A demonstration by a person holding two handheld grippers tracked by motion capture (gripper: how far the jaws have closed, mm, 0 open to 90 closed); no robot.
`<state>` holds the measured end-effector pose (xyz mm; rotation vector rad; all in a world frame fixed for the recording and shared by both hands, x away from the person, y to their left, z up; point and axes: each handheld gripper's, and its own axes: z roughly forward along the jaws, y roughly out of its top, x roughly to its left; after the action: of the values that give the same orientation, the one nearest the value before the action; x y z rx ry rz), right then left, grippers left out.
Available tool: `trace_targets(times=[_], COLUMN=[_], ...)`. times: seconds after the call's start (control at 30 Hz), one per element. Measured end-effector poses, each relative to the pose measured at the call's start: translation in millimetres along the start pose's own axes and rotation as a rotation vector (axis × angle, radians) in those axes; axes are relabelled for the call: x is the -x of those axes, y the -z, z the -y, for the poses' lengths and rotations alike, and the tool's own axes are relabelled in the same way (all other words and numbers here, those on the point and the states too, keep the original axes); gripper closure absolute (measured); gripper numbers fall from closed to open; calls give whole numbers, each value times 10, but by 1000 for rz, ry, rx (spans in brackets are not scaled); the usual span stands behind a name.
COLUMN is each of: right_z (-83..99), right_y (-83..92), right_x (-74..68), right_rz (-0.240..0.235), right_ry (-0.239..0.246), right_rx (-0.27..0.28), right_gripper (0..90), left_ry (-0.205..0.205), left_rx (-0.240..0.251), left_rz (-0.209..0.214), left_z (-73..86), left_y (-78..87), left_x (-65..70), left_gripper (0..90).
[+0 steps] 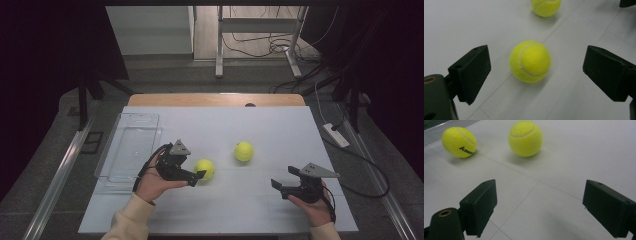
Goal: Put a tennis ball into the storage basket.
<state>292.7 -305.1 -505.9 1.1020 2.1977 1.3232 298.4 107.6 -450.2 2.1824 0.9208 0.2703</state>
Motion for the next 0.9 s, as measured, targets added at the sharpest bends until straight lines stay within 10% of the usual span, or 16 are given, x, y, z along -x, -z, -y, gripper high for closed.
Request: trace_targets(times=[0.9], right_z=[11], right_y=[-18], right_x=[2], right_rz=[3], right_ry=[5], right_rx=[-10], right_gripper=[123], left_ry=[-23], left_rx=[-91], left_rz=[19], left_z=[-79], left_y=[-288], left_x=[-28], left_gripper=[76])
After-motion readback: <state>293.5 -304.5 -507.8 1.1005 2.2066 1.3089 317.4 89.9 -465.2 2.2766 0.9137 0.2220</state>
